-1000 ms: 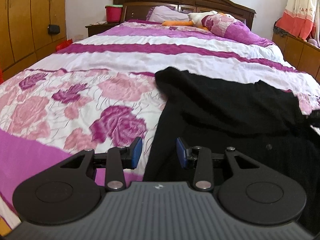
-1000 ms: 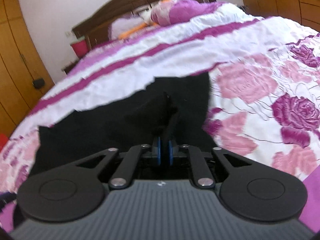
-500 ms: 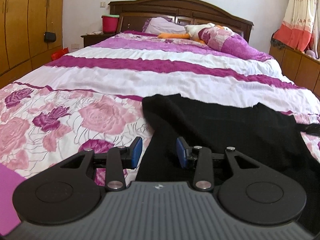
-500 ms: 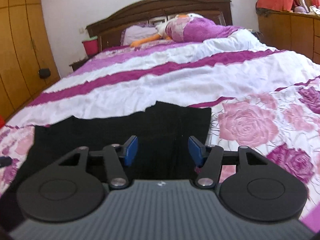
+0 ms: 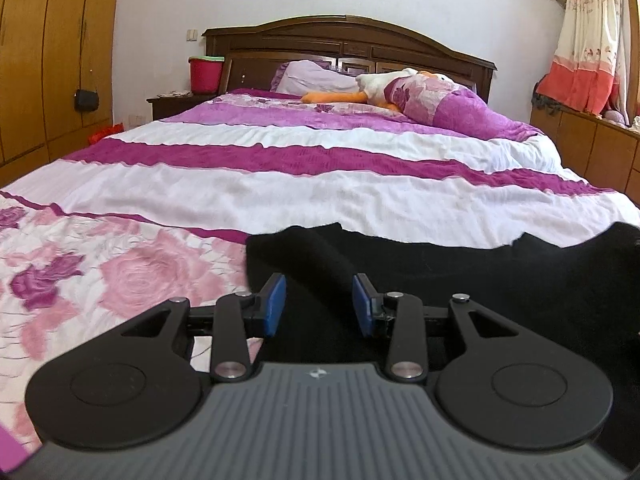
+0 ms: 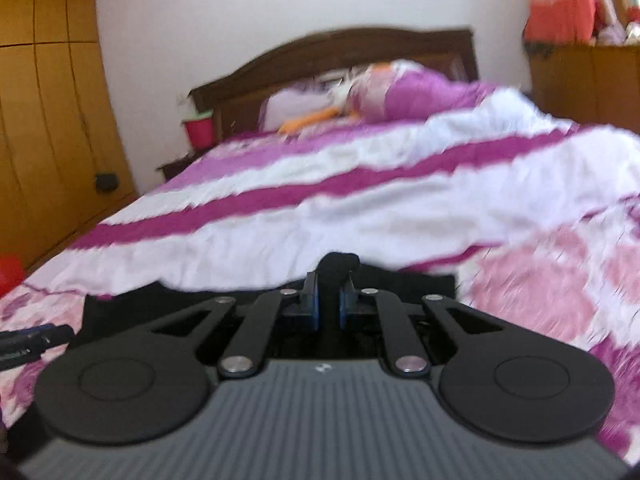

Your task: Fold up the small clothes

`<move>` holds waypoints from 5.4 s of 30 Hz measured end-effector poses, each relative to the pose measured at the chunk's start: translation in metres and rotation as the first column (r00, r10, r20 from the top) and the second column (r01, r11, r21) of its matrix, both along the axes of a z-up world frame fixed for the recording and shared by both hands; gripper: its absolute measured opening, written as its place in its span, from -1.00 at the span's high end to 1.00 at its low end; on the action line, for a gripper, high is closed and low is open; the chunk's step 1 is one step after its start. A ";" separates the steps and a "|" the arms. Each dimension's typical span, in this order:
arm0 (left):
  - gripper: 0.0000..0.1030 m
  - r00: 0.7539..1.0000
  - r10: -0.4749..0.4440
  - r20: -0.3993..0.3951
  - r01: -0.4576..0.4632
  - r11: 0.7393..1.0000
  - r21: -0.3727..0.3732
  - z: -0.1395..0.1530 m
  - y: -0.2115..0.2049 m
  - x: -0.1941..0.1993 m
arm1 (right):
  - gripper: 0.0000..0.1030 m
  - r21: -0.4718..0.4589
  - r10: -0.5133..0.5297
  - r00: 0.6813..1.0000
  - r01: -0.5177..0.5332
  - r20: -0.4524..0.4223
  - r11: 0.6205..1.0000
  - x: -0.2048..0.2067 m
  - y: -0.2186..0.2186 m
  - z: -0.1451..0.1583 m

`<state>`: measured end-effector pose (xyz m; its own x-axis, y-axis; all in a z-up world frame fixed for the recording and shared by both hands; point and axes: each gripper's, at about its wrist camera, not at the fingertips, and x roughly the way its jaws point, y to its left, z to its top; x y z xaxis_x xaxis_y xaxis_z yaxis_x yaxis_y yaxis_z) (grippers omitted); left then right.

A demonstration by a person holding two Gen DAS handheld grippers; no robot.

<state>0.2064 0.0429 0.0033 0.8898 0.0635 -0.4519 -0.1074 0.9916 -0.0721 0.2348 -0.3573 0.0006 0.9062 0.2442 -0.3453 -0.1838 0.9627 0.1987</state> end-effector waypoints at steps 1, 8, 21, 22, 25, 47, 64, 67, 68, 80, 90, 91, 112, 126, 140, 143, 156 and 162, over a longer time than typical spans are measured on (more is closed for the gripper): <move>0.17 1.000 0.003 -0.010 -0.003 1.000 -0.014 -0.007 0.000 0.009 | 0.77 -0.031 -0.024 1.000 0.024 0.007 0.999 0.003 0.000 -0.003; 0.16 0.995 0.072 -0.069 -0.074 0.997 -0.024 -0.039 0.010 0.036 | 0.75 -0.065 -0.084 0.988 0.076 -0.130 0.995 0.037 -0.009 -0.058; 0.16 0.996 0.057 -0.068 -0.056 0.998 0.005 -0.026 0.008 0.020 | 0.57 -0.032 -0.105 0.984 0.102 -0.145 0.994 0.014 -0.019 -0.025; 0.16 0.997 0.046 -0.064 -0.046 0.999 0.008 -0.023 0.007 0.015 | 0.56 -0.037 -0.099 0.986 0.095 -0.131 0.995 0.006 -0.019 -0.019; 0.16 0.996 0.040 -0.075 -0.038 0.999 0.024 -0.022 0.007 0.006 | 0.57 -0.049 -0.052 0.994 0.048 -0.098 0.998 -0.013 -0.017 -0.009; 0.10 0.989 0.043 -0.141 -0.039 0.999 0.025 0.002 0.022 -0.057 | 0.25 -0.143 0.005 0.989 -0.026 -0.144 0.989 -0.054 0.004 -0.022; 0.10 0.984 -0.050 -0.170 0.043 0.998 -0.041 0.019 0.016 -0.203 | 0.25 -0.228 0.083 0.990 -0.107 -0.110 0.968 -0.193 -0.001 0.005; 0.10 0.982 -0.069 -0.177 0.059 0.996 -0.063 0.018 0.016 -0.224 | 0.25 -0.198 0.076 0.987 -0.102 -0.139 0.975 -0.211 -0.006 0.000; 0.10 0.981 -0.070 -0.179 0.059 0.996 -0.066 0.017 0.015 -0.230 | 0.25 -0.191 0.073 0.987 -0.100 -0.144 0.976 -0.215 -0.008 -0.002; 0.09 0.963 -0.093 -0.254 0.061 0.990 -0.128 -0.003 0.016 -0.269 | 0.20 -0.164 0.015 0.980 -0.048 -0.197 0.985 -0.262 -0.025 -0.018; 0.08 0.946 -0.152 -0.287 0.112 0.982 -0.150 -0.013 0.005 -0.281 | 0.03 -0.158 -0.019 0.967 -0.022 -0.253 0.987 -0.285 -0.032 -0.036; 0.08 0.943 -0.157 -0.294 0.116 0.982 -0.152 -0.015 0.003 -0.282 | 0.03 -0.154 -0.018 0.965 -0.023 -0.262 0.988 -0.286 -0.033 -0.038; -0.03 0.944 -0.161 -0.288 0.086 0.963 -0.255 -0.036 0.015 -0.287 | -0.48 -0.017 0.021 0.949 -0.028 -0.315 0.999 -0.289 -0.039 -0.059; -0.03 0.918 -0.277 -0.285 0.194 0.939 -0.285 -0.053 -0.003 -0.269 | -0.39 0.060 0.081 0.961 -0.067 -0.266 0.996 -0.285 -0.037 -0.062; -0.02 0.915 -0.315 -0.253 0.221 0.914 -0.340 -0.058 -0.001 -0.266 | -0.18 0.112 0.154 0.954 -0.128 -0.258 0.985 -0.286 -0.031 -0.066; -0.01 0.912 -0.318 -0.258 0.223 0.915 -0.337 -0.060 -0.002 -0.264 | -0.18 0.109 0.161 0.954 -0.137 -0.254 0.985 -0.285 -0.030 -0.071; -0.02 0.908 -0.333 -0.254 0.236 0.908 -0.347 -0.065 -0.005 -0.259 | -0.17 0.131 0.187 0.950 -0.158 -0.251 0.979 -0.290 -0.034 -0.072; 0.70 0.905 -0.342 -0.252 0.236 0.898 -0.371 -0.066 -0.002 -0.260 | 0.59 0.102 0.156 0.960 -0.135 -0.234 0.986 -0.295 -0.035 -0.072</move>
<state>-0.0541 0.0408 -0.0630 0.6612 -0.3723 -0.6513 0.1112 0.9072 -0.4057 -0.0599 -0.3921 -0.0710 0.7515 0.4048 -0.5210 -0.2577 0.9070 0.3330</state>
